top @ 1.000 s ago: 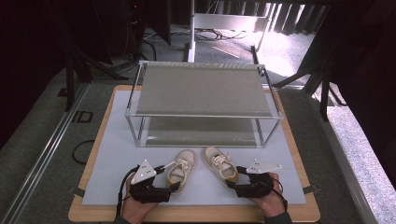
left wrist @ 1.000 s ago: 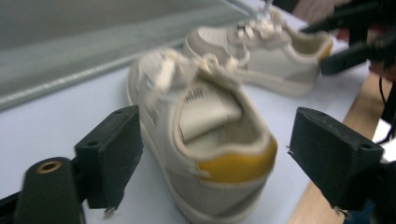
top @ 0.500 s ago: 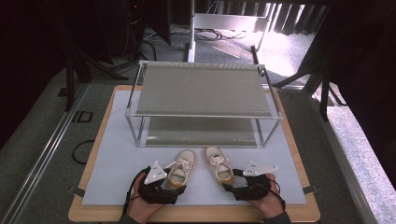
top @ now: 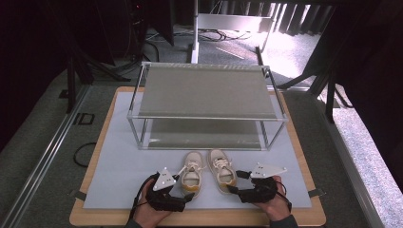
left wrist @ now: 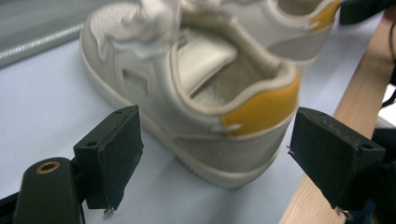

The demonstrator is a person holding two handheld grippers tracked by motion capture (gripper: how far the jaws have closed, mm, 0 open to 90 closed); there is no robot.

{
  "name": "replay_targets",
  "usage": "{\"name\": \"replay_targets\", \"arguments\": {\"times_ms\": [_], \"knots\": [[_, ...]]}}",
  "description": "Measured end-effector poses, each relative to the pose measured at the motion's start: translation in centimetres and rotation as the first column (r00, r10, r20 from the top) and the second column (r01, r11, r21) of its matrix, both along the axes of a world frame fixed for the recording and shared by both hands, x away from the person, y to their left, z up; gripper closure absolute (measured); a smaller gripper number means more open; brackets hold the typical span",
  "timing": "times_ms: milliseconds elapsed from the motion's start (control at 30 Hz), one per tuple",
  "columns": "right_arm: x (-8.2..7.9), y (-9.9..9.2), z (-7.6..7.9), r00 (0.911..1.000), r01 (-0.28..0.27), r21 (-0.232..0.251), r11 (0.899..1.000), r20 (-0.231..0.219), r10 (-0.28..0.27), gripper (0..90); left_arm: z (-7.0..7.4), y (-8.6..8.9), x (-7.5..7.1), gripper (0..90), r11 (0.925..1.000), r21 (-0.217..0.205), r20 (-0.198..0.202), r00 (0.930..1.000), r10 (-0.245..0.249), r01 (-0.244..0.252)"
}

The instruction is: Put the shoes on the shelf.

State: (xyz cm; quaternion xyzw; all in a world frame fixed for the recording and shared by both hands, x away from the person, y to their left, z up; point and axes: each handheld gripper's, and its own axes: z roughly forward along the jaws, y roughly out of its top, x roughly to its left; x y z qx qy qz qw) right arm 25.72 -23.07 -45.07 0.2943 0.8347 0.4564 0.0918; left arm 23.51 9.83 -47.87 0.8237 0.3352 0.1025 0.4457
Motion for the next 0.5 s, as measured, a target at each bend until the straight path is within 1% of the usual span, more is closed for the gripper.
{"name": "replay_targets", "arguments": {"times_ms": [33,100,133,167,200,233,267,300,333,367,433,467,500], "knots": [[0.1,-0.3,0.4,0.9996,0.014,0.031,0.999,0.023,-0.015,36.4,-0.1,-0.2,0.1,16.8,1.0000,-0.001,-0.004,1.0000,-0.005,0.005],[0.3,-0.5,0.7,0.9991,0.027,0.058,0.998,0.030,-0.029,37.8,0.0,-0.5,0.3,18.2,0.9999,0.007,0.000,0.9999,-0.014,0.014],[0.4,-0.6,0.8,0.9990,0.031,0.077,0.997,0.031,-0.033,39.7,0.0,-0.6,0.4,18.3,0.9998,0.007,0.000,0.9998,-0.019,0.019],[0.4,-0.6,0.8,0.9990,0.031,0.077,0.997,0.031,-0.033,39.7,0.0,-0.6,0.4,18.3,0.9998,0.007,0.000,0.9998,-0.019,0.019],[0.6,-0.8,0.9,0.9987,0.039,0.091,0.995,0.030,-0.041,41.1,0.0,-0.6,0.8,18.3,0.9996,0.005,-0.008,0.9996,-0.028,0.028],[1.0,-1.1,0.9,0.9972,0.069,0.104,0.992,0.024,-0.072,43.0,0.0,-0.7,0.9,18.2,0.9996,0.003,-0.009,0.9995,-0.029,0.029],[1.2,-1.2,0.8,0.9965,0.081,0.106,0.991,0.009,-0.083,44.2,0.0,-0.8,1.0,18.3,0.9995,0.006,-0.008,0.9995,-0.031,0.031],[1.3,-1.3,0.7,0.9949,0.101,0.087,0.991,0.003,-0.101,44.5,0.1,-0.9,1.1,18.3,0.9993,0.010,-0.005,0.9993,-0.036,0.036],[1.4,-1.4,0.5,0.9928,0.118,0.062,0.991,0.009,-0.119,44.4,0.1,-0.9,1.2,18.3,0.9992,0.012,-0.007,0.9992,-0.038,0.038],[1.5,-1.6,0.4,0.9917,0.128,0.056,0.990,0.004,-0.129,44.5,0.1,-1.0,1.2,18.3,0.9990,0.015,-0.008,0.9991,-0.041,0.041],[1.5,-1.8,0.2,0.9916,0.129,0.056,0.990,0.001,-0.129,44.5,0.2,-1.0,1.3,18.3,0.9989,0.013,-0.009,0.9989,-0.045,0.046],[1.5,-2.0,0.1,0.9923,0.123,0.051,0.991,-0.013,-0.123,44.8,0.2,-1.0,1.3,18.4,0.9989,0.012,-0.010,0.9989,-0.046,0.046],[1.5,-2.1,0.0,0.9921,0.125,0.047,0.991,-0.016,-0.125,45.2,0.1,-1.0,1.3,18.4,0.9988,0.011,-0.010,0.9988,-0.049,0.049]]}}
